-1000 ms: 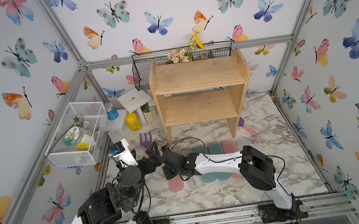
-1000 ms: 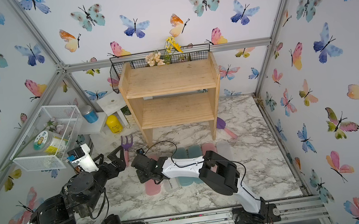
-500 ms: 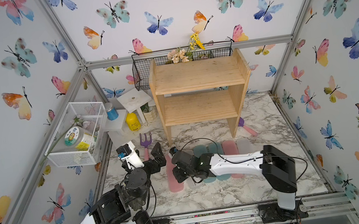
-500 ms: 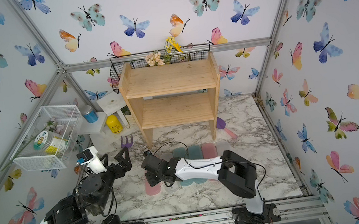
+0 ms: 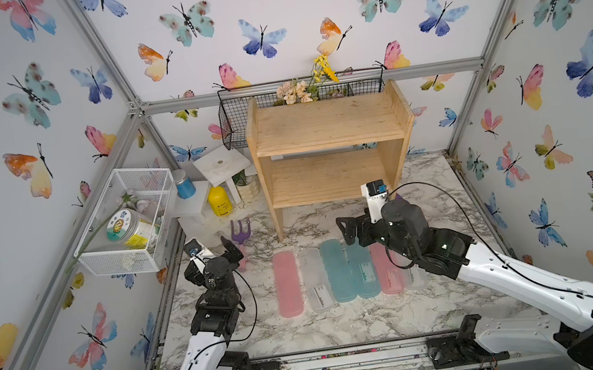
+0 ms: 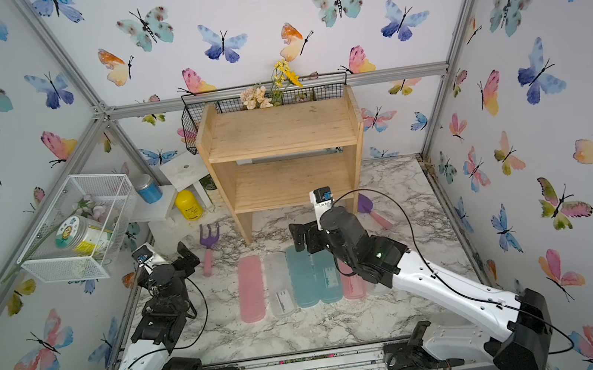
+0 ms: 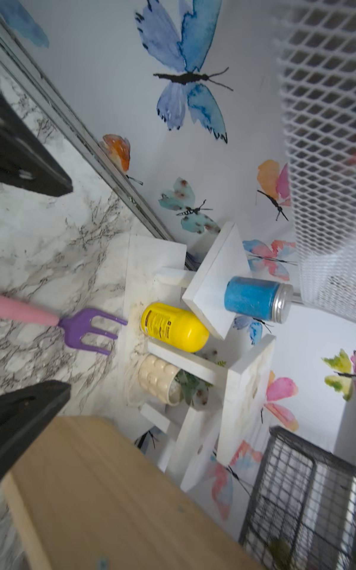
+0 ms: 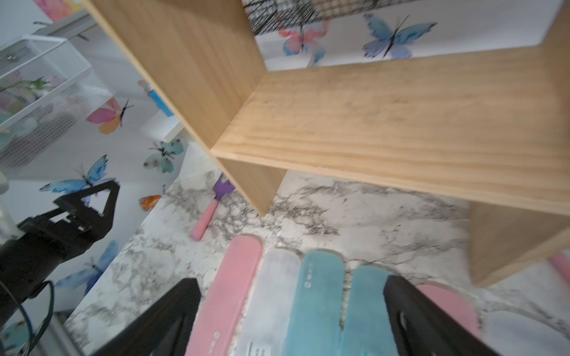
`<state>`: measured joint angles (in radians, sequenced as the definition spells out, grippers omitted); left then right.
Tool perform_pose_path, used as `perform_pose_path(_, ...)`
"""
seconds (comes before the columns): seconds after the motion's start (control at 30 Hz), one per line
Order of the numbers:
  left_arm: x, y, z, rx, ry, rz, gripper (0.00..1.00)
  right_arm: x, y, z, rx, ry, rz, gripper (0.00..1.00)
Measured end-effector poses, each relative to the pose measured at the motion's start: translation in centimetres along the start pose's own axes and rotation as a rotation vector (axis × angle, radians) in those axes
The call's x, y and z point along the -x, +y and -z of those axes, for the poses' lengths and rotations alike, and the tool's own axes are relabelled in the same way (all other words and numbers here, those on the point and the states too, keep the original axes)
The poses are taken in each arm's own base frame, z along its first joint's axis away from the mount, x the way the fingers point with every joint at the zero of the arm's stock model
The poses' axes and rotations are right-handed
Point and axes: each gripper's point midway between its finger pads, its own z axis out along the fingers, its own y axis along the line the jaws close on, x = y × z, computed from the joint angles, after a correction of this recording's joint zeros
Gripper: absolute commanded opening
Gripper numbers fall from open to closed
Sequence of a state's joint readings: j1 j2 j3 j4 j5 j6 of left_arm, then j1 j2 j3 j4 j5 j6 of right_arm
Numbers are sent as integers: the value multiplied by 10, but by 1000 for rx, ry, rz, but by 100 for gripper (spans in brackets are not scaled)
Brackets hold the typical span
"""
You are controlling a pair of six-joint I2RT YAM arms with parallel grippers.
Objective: Remove the pencil cases from the shelf
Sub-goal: Reset both arms
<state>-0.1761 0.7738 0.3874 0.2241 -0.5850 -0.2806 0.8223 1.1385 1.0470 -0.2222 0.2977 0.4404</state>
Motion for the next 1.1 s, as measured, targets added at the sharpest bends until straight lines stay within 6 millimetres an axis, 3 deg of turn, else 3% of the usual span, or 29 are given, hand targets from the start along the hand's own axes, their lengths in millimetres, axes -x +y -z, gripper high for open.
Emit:
perform_pose_path(0.1, -24, 2, -21, 40, 55, -80, 99, 20, -69, -1, -180, -59, -37, 99)
perform_pose_path(0.17, -41, 4, -33, 58, 92, -119, 99, 20, -121, 1, -315, -81, -57, 99)
perform_pose_path(0.23, -54, 6, -40, 52, 101, -136, 99, 11, -160, 3, -413, -78, -65, 99)
perform_pose_path(0.37, -73, 7, -42, -8, 74, -156, 99, -10, -209, 1, -542, -55, -48, 99)
perform_pose_path(0.5, -77, 8, -47, -52, 57, -140, 99, -37, -237, -7, -596, -66, 17, 99)
perform_pose_path(0.73, -110, -3, -48, -172, 81, -179, 99, -122, -279, -16, -657, -47, 118, 99)
perform_pose_path(0.93, -91, -20, -57, -218, 29, -180, 99, -140, -290, -19, -659, -122, 155, 100)
perform_pose_path(1.1, -90, -22, -57, -228, 26, -184, 99, -154, -296, -25, -639, -142, 169, 99)
